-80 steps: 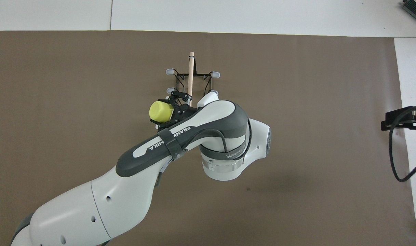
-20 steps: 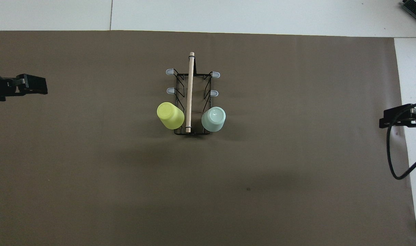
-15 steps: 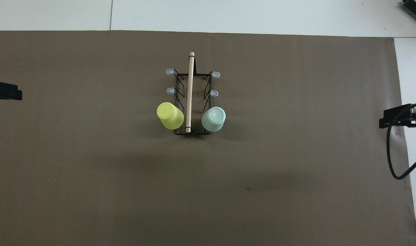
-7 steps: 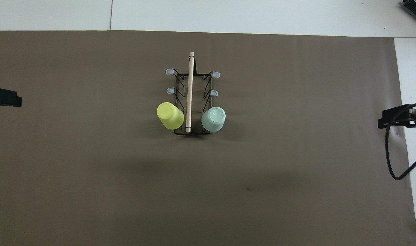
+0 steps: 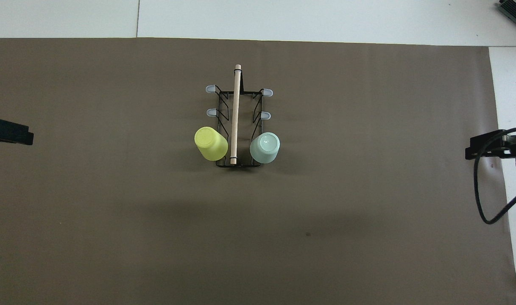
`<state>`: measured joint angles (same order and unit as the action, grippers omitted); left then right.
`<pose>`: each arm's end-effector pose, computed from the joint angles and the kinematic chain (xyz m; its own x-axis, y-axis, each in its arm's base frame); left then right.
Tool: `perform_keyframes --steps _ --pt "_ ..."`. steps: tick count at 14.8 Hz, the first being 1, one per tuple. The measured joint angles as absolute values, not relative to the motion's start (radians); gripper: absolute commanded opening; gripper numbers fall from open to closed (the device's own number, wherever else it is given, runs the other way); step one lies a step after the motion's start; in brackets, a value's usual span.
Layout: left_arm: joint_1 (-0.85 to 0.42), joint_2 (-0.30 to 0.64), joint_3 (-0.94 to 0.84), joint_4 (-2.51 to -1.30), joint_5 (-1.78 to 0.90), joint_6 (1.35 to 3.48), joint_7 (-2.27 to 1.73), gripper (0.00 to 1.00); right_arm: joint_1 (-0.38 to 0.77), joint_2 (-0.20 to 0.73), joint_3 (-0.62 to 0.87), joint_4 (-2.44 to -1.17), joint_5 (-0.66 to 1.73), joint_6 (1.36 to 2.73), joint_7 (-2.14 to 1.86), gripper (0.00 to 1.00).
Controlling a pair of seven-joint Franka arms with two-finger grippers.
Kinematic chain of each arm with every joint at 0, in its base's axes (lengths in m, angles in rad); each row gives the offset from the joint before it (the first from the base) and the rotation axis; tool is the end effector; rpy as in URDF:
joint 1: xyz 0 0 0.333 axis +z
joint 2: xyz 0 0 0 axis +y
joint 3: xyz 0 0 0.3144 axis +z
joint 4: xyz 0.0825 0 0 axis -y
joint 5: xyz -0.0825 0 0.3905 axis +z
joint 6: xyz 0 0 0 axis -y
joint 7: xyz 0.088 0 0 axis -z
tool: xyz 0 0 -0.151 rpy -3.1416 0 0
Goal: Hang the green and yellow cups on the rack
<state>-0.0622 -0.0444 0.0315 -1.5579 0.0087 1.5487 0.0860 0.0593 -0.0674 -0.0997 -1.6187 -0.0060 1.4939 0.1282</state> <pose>0.5467 -0.0151 0.6077 0.9926 -0.1162 0.0344 -0.1159 -0.9932 -0.0103 0.5287 -0.0239 0.5864 0.9842 -0.1676 -0.0573 -0.1675 -0.9859 0.0067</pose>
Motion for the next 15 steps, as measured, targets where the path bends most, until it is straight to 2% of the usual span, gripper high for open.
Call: perform_keyframes --steps 15 --pt "-0.062 -0.086 0.033 -1.65 0.009 1.551 0.085 1.0 0.06 -0.067 -0.099 -1.619 -0.006 1.493 0.128 1.0"
